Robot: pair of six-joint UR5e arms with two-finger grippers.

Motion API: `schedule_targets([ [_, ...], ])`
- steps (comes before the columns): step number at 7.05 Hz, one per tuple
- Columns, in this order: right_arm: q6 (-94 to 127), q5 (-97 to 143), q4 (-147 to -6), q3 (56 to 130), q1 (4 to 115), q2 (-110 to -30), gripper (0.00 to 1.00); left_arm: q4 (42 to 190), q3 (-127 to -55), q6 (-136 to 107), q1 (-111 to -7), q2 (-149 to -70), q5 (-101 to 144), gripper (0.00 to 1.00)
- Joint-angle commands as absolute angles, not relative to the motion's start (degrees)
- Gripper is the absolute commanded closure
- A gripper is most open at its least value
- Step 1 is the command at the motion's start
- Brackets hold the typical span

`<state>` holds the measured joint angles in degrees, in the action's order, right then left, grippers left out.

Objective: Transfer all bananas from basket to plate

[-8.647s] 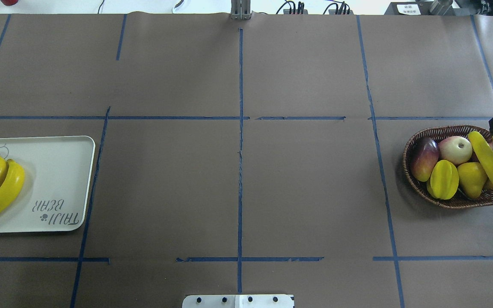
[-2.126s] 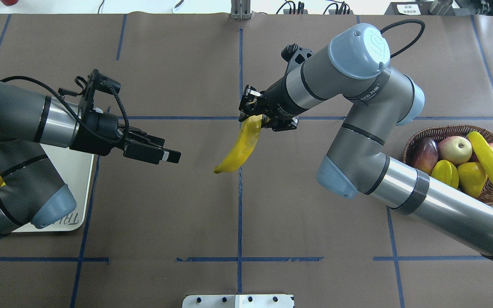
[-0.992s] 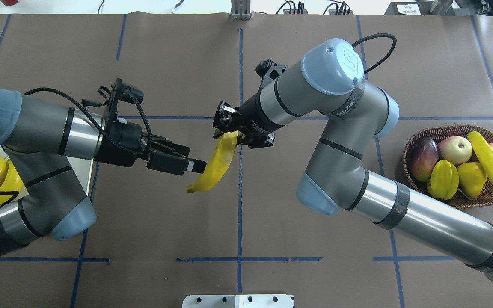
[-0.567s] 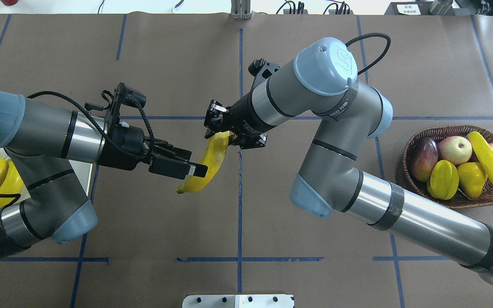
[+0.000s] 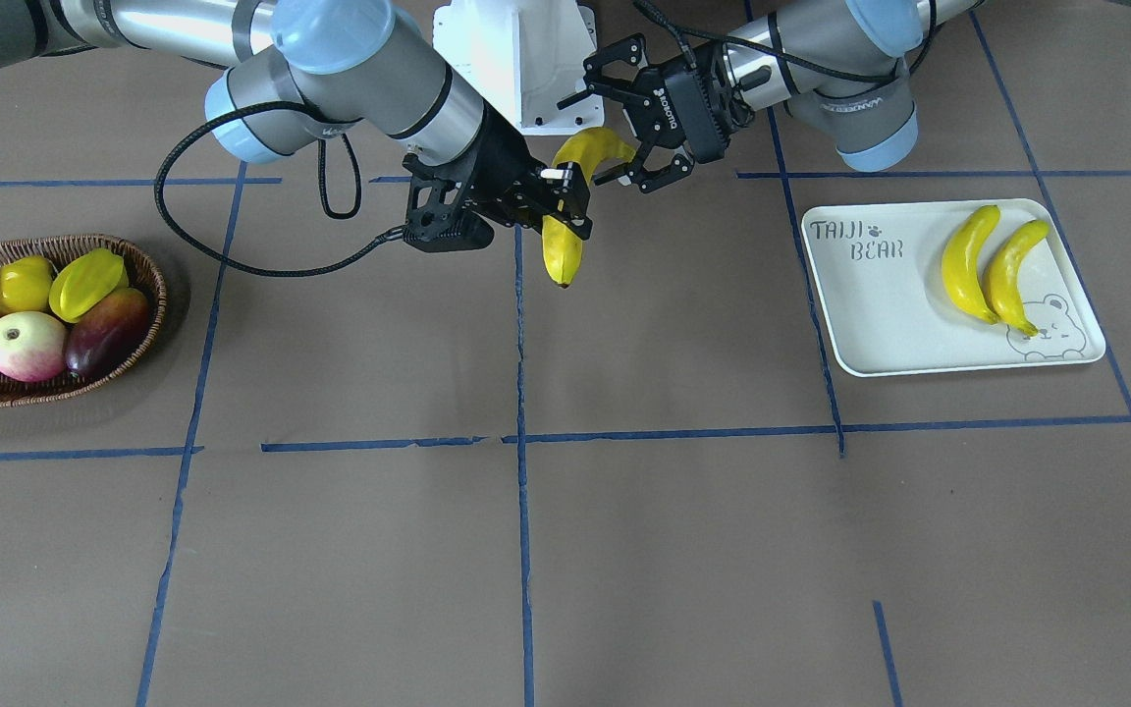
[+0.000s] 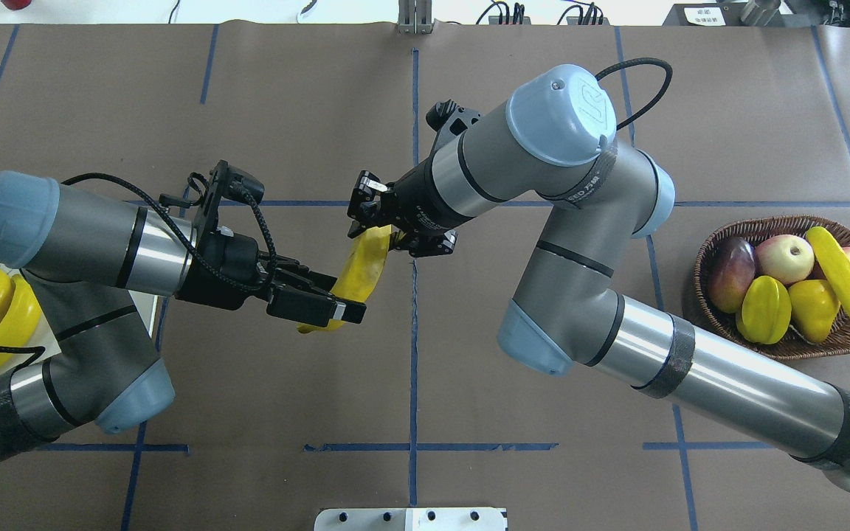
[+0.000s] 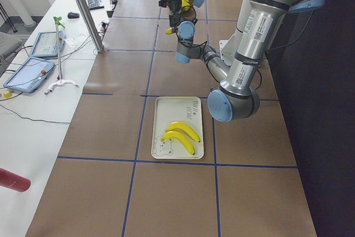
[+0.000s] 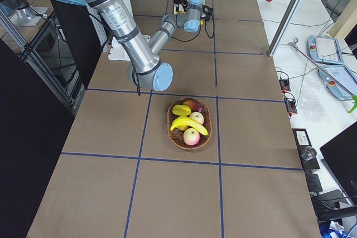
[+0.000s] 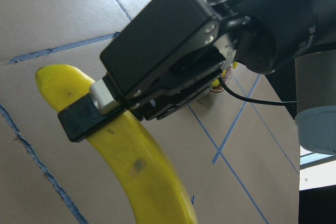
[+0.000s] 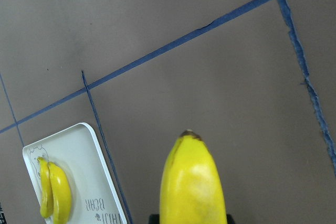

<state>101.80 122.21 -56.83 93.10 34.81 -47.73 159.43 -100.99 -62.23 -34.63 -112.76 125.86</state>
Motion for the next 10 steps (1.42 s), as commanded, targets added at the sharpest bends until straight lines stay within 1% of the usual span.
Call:
schedule_targets([
  [1, 102.04, 122.17, -56.51, 93.08, 34.72, -47.72, 0.97, 159.43, -100.81, -62.23, -34.54, -112.68, 125.86, 0.25],
  [4, 102.04, 122.17, -56.51, 93.51, 34.63, -47.72, 0.96, 159.43, -100.55, -62.23, -34.54, -112.59, 125.86, 0.26],
  [5, 102.13, 122.17, -56.51, 93.60, 34.63, -47.72, 0.96, 159.43, -100.46, -62.23, -34.54, -112.59, 125.86, 0.28],
  [7, 102.13, 122.17, -56.51, 93.60, 34.54, -47.72, 0.96, 159.43, -100.46, -62.23, -34.54, -112.59, 125.86, 0.36],
  [8, 102.13, 122.17, -56.43, 93.60, 34.54, -47.72, 0.96, 159.52, -100.46, -62.23, -34.54, -112.59, 125.86, 0.37],
  [10, 102.13, 122.17, -56.16, 93.60, 34.45, -47.72, 0.96, 159.43, -100.46, -62.14, -34.54, -112.59, 125.86, 0.38],
])
